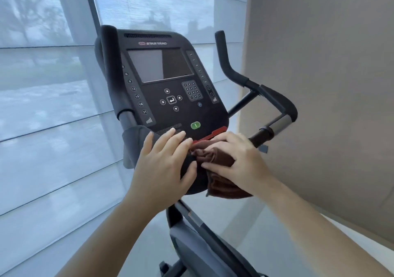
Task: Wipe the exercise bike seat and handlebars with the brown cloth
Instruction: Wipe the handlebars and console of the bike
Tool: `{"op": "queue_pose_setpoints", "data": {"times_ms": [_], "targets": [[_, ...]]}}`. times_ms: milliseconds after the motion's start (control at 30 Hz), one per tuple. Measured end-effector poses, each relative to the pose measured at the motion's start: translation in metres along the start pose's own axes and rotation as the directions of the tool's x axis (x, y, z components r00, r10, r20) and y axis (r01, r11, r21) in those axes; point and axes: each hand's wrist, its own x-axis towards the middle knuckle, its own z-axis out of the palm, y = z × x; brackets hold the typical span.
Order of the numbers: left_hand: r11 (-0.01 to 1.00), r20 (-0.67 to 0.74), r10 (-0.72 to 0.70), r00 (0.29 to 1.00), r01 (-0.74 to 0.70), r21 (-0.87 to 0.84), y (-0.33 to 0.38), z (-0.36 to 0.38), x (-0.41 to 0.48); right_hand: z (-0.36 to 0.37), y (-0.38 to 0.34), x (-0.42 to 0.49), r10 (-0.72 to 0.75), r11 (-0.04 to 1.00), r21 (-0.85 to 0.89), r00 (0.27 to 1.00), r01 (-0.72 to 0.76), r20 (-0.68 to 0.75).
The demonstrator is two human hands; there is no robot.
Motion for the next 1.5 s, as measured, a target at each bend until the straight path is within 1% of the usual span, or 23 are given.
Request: {"op": "queue_pose_setpoints", "data": {"times_ms": [33, 100, 167, 200, 267, 367, 433, 467, 533, 600, 633, 700, 800, 867, 933, 1000, 1100, 1133, 1200, 1300, 1367, 1433, 1500], "targets": [[1.0, -0.006, -0.02, 1.0, 0.02, -0.003, 0.001, -0.001, -0.003, -0.004, 0.006, 0.003, 0.004, 1.0, -0.016, 1.0, -0.004, 0.022], [0.999, -0.022, -0.049, 0.999, 0.049, -0.004, 0.004, -0.002, -0.008, -0.018, 0.027, 0.012, 0.099, 0.99, -0.103, 0.994, -0.094, 0.048], [0.998, -0.036, -0.07, 0.997, 0.07, 0.0, 0.007, -0.002, -0.011, -0.029, 0.047, 0.017, 0.205, 0.963, -0.184, 0.978, -0.196, 0.032], [0.997, -0.042, -0.077, 0.996, 0.077, 0.002, 0.009, -0.002, -0.011, -0.03, 0.05, 0.016, 0.229, 0.957, -0.189, 0.973, -0.221, 0.019], [0.997, -0.053, -0.083, 0.995, 0.083, 0.005, 0.01, -0.001, -0.009, -0.023, 0.04, 0.013, 0.175, 0.971, -0.167, 0.985, -0.173, -0.005], [0.997, -0.065, -0.071, 0.995, 0.073, 0.019, 0.01, 0.0, -0.008, -0.007, 0.011, 0.006, 0.015, 0.995, -0.098, 1.0, -0.015, 0.002], [0.998, -0.058, -0.062, 0.996, 0.063, 0.02, 0.009, 0.0, -0.01, -0.005, 0.006, 0.006, -0.017, 0.996, -0.086, 1.0, 0.019, 0.026], [0.998, -0.054, -0.059, 0.997, 0.06, 0.017, 0.009, 0.0, -0.01, -0.007, 0.01, 0.009, -0.002, 0.996, -0.089, 0.999, 0.006, 0.034], [0.998, -0.05, -0.053, 0.997, 0.054, 0.018, 0.008, -0.001, -0.01, -0.013, 0.022, 0.015, 0.092, 0.988, -0.129, 0.995, -0.088, 0.024], [0.999, -0.049, -0.052, 0.997, 0.053, 0.008, 0.007, 0.0, -0.01, -0.017, 0.031, 0.017, 0.188, 0.965, -0.182, 0.982, -0.189, -0.024], [0.999, -0.051, -0.052, 0.997, 0.052, 0.001, 0.007, 0.0, -0.01, -0.015, 0.032, 0.016, 0.209, 0.957, -0.194, 0.977, -0.214, -0.05], [0.999, -0.056, -0.048, 0.997, 0.048, -0.008, 0.007, 0.0, -0.01, -0.008, 0.02, 0.007, 0.198, 0.961, -0.18, 0.976, -0.212, -0.095], [0.999, -0.079, -0.039, 0.996, 0.037, -0.023, 0.005, 0.003, -0.01, 0.004, -0.003, -0.006, 0.112, 0.985, -0.115, 0.984, -0.129, -0.139], [0.999, -0.093, -0.038, 0.995, 0.035, -0.03, 0.004, 0.005, -0.01, 0.006, -0.005, -0.008, 0.08, 0.99, -0.103, 0.986, -0.096, -0.145], [0.999, -0.102, -0.042, 0.994, 0.039, -0.035, 0.004, 0.006, -0.011, 0.003, 0.001, -0.004, 0.079, 0.991, -0.093, 0.989, -0.091, -0.129], [0.998, -0.107, -0.052, 0.993, 0.048, -0.04, 0.004, 0.007, -0.011, -0.002, 0.015, 0.002, 0.134, 0.984, -0.104, 0.985, -0.146, -0.113], [0.998, -0.104, -0.05, 0.993, 0.046, -0.036, 0.005, 0.007, -0.011, -0.012, 0.041, 0.01, 0.276, 0.945, -0.147, 0.952, -0.294, -0.132], [0.998, -0.101, -0.05, 0.994, 0.047, -0.032, 0.005, 0.007, -0.011, -0.014, 0.045, 0.011, 0.299, 0.935, -0.153, 0.944, -0.319, -0.139], [0.998, -0.096, -0.059, 0.994, 0.057, -0.024, 0.006, 0.007, -0.01, -0.014, 0.044, 0.012, 0.278, 0.936, -0.186, 0.952, -0.299, -0.129], [0.997, -0.094, -0.08, 0.992, 0.079, -0.007, 0.01, 0.006, -0.009, -0.006, 0.021, 0.016, 0.149, 0.968, -0.203, 0.989, -0.145, 0.005], [0.996, -0.088, -0.083, 0.993, 0.085, 0.018, 0.011, 0.005, -0.009, 0.0, 0.006, 0.017, 0.083, 0.976, -0.209, 0.994, -0.066, 0.075], [0.994, -0.065, -0.095, 0.993, 0.098, 0.041, 0.012, 0.003, -0.01, 0.0, 0.007, 0.017, 0.046, 0.984, -0.176, 0.996, -0.032, 0.076], [0.991, -0.039, -0.115, 0.993, 0.117, 0.058, 0.014, 0.001, -0.01, -0.007, 0.022, 0.017, 0.055, 0.991, -0.123, 0.997, -0.048, 0.055]]}}
